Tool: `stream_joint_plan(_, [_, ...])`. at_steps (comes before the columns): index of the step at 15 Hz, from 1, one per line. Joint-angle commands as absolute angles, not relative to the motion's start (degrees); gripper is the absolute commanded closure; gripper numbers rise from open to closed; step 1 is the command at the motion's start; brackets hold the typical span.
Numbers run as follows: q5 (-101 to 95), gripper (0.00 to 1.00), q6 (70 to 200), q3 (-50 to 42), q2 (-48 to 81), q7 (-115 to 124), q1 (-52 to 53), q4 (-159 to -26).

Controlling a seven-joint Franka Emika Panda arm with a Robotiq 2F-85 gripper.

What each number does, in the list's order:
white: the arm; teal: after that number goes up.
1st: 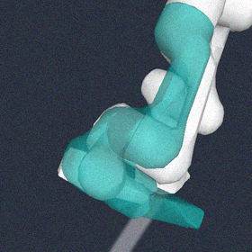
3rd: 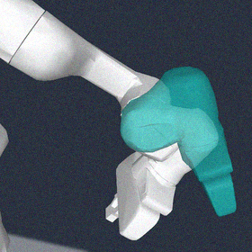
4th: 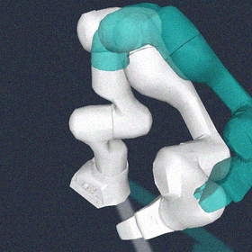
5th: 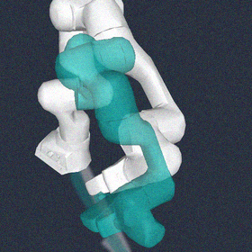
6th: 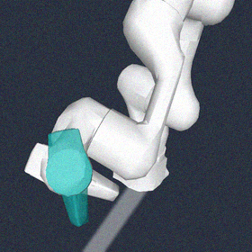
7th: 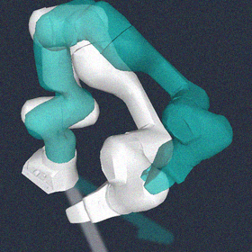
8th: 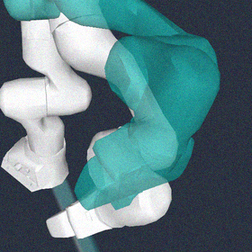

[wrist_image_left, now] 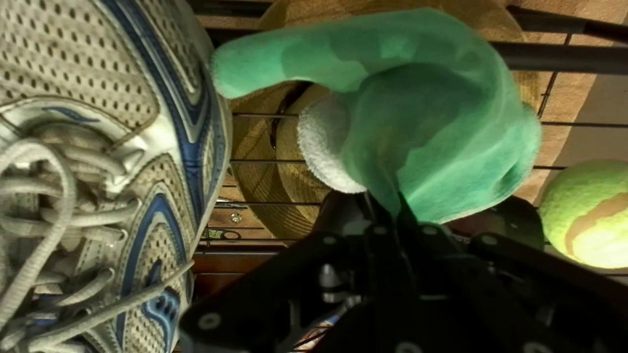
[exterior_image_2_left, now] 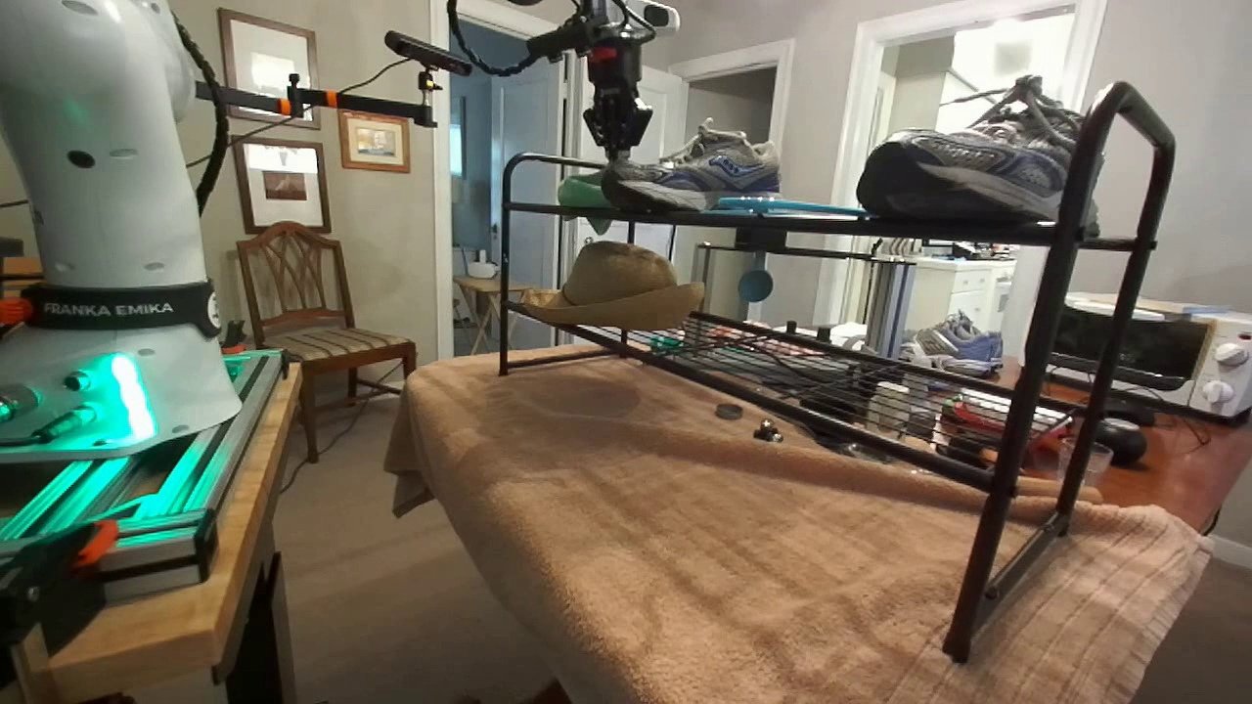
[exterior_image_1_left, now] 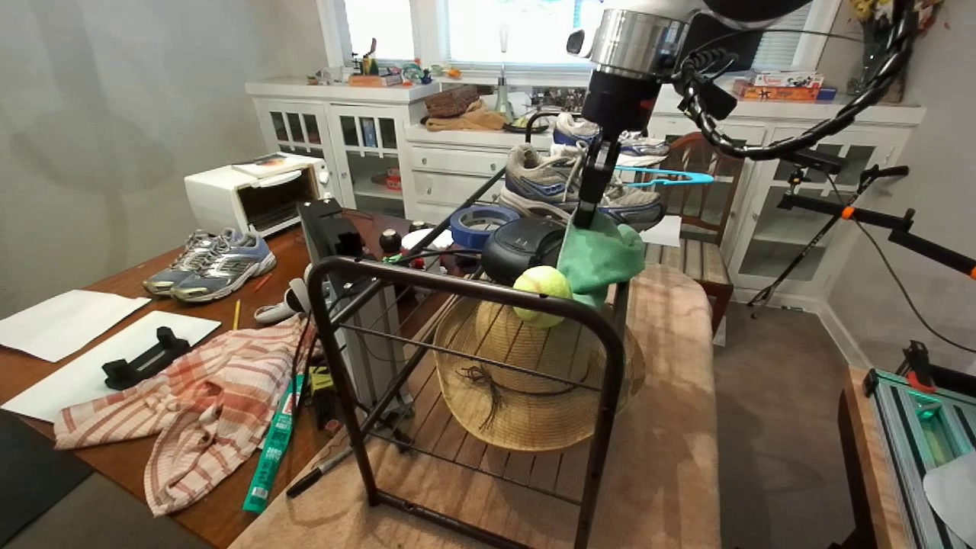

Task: Put the green towel over the black alarm clock.

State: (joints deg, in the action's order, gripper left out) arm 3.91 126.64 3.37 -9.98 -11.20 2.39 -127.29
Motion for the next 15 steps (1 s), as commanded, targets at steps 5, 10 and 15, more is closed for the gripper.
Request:
stream_joint_plan(5, [3.8, 0.99, 113.9, 3.4, -15.1, -10.1, 4.0, -120.6])
stream_joint_plan(10, [1.5, 0.99, 114.6, 3.6, -11.6, -14.8, 5.1, -112.7])
stream_joint_plan(15, [-4.5, 0.99, 115.5, 4.1, -5.7, -21.1, 5.2, -107.2])
